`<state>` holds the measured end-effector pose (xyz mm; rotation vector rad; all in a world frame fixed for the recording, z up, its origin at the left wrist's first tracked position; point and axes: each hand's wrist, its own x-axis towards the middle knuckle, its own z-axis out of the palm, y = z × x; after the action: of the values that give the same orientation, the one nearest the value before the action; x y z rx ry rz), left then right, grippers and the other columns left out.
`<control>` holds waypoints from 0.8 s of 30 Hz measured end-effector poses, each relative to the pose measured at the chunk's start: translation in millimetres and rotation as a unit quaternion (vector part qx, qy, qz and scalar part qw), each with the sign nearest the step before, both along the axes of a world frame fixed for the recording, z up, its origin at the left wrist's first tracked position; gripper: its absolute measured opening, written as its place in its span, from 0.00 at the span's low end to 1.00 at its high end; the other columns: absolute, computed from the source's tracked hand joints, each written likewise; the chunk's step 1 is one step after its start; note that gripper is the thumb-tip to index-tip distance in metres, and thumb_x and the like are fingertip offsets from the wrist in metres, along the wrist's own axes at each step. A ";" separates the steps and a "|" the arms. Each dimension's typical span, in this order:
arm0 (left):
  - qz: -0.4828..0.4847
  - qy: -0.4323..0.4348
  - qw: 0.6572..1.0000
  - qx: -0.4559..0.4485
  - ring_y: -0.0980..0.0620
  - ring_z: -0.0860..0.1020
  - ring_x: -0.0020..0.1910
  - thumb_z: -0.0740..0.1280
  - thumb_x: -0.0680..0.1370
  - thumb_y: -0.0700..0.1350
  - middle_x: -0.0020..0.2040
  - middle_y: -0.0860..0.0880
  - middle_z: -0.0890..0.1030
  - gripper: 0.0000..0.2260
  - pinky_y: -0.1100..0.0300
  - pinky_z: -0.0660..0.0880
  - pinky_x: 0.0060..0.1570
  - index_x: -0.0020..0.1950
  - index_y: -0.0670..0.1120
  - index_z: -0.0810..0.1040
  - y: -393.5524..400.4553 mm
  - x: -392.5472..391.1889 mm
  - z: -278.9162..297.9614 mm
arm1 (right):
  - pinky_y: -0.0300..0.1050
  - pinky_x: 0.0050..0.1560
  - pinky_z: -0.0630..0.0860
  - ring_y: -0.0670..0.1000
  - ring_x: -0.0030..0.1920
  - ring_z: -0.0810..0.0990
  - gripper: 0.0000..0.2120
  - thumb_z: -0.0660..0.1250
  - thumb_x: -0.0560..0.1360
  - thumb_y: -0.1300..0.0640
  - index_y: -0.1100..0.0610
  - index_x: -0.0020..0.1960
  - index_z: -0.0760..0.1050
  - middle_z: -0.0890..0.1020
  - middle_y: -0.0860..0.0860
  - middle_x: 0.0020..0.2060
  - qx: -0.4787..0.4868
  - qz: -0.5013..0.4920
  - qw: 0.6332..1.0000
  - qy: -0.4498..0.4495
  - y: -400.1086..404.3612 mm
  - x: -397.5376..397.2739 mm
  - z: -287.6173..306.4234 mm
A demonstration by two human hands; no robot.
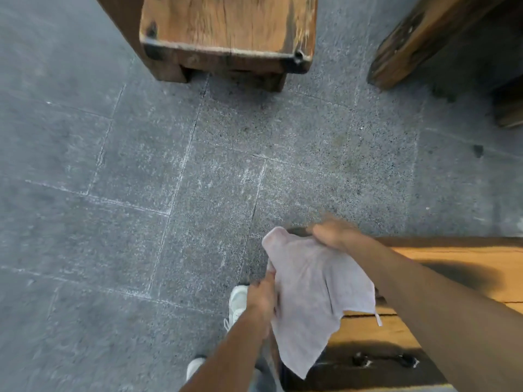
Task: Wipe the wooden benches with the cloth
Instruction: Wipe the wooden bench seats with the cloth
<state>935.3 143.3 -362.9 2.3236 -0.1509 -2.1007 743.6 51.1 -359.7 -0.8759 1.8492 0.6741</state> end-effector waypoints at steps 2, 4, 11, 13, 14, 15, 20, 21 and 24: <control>0.040 0.037 0.998 -0.010 0.47 0.81 0.39 0.69 0.77 0.42 0.41 0.42 0.84 0.12 0.55 0.75 0.42 0.55 0.36 0.81 -19.1 23.6 7.7 | 0.49 0.75 0.63 0.59 0.77 0.65 0.34 0.64 0.79 0.42 0.54 0.80 0.61 0.64 0.56 0.79 0.020 0.005 0.999 -0.031 -3.5 -6.6 7.6; 0.092 0.083 0.992 -0.008 0.39 0.82 0.50 0.71 0.74 0.38 0.51 0.36 0.83 0.17 0.49 0.79 0.52 0.61 0.33 0.79 -49.8 50.3 15.3 | 0.40 0.69 0.69 0.53 0.72 0.73 0.31 0.66 0.81 0.58 0.58 0.81 0.58 0.70 0.57 0.75 -0.004 -0.074 0.995 -0.068 -5.7 -7.5 21.2; -0.003 0.203 0.979 -0.001 0.39 0.80 0.59 0.71 0.76 0.51 0.57 0.38 0.83 0.19 0.39 0.73 0.66 0.60 0.40 0.82 -207.2 118.7 48.3 | 0.37 0.27 0.69 0.47 0.32 0.79 0.18 0.74 0.71 0.69 0.64 0.60 0.81 0.85 0.51 0.37 -0.117 -0.465 0.868 -0.133 -41.4 -7.5 81.7; -0.062 0.207 0.976 -0.035 0.44 0.83 0.50 0.74 0.73 0.52 0.52 0.42 0.85 0.17 0.47 0.81 0.53 0.56 0.43 0.84 -253.9 131.3 66.0 | 0.34 0.26 0.69 0.44 0.27 0.78 0.12 0.75 0.73 0.63 0.62 0.56 0.83 0.85 0.50 0.35 -0.177 -0.487 0.846 -0.126 -65.6 -0.4 99.9; -0.095 0.191 0.974 -0.071 0.47 0.84 0.46 0.76 0.71 0.51 0.50 0.43 0.86 0.17 0.54 0.82 0.44 0.55 0.42 0.85 -278.0 137.4 74.4 | 0.34 0.28 0.71 0.42 0.28 0.79 0.10 0.75 0.73 0.60 0.61 0.54 0.84 0.85 0.49 0.35 -0.208 -0.480 0.844 -0.116 -81.6 3.2 108.1; -0.116 0.169 0.972 -0.119 0.49 0.84 0.42 0.76 0.71 0.51 0.49 0.43 0.87 0.16 0.59 0.81 0.39 0.53 0.41 0.86 -299.8 140.8 81.6 | 0.33 0.29 0.72 0.41 0.29 0.79 0.09 0.75 0.74 0.58 0.59 0.53 0.85 0.85 0.48 0.35 -0.242 -0.468 0.843 -0.111 -96.6 6.4 115.4; -0.215 0.111 0.909 -0.340 0.61 0.78 0.31 0.74 0.76 0.44 0.33 0.55 0.83 0.04 0.69 0.75 0.35 0.41 0.46 0.87 -413.0 140.5 120.0 | 0.41 0.33 0.75 0.46 0.38 0.77 0.06 0.70 0.79 0.55 0.48 0.51 0.85 0.81 0.48 0.38 -0.331 -0.441 0.829 -0.088 -181.7 16.0 136.0; -0.243 0.092 0.892 -0.371 0.64 0.73 0.25 0.74 0.76 0.44 0.28 0.57 0.81 0.06 0.72 0.69 0.29 0.38 0.49 0.86 -433.2 137.8 124.7 | 0.41 0.31 0.75 0.46 0.35 0.76 0.06 0.70 0.79 0.54 0.50 0.51 0.85 0.80 0.48 0.35 -0.337 -0.450 0.821 -0.097 -201.7 14.2 138.5; -0.276 0.035 0.852 -0.444 0.62 0.67 0.17 0.73 0.77 0.45 0.21 0.58 0.76 0.04 0.75 0.64 0.22 0.44 0.47 0.86 -491.8 123.1 131.3 | 0.39 0.27 0.75 0.47 0.29 0.78 0.07 0.67 0.81 0.57 0.52 0.53 0.84 0.82 0.50 0.31 -0.359 -0.437 0.815 -0.129 -266.6 -0.3 144.6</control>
<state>1058.4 -348.5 -231.5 1.7058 -1.5615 -1.6575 743.3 -215.5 -215.1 -0.4091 1.9810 -0.7338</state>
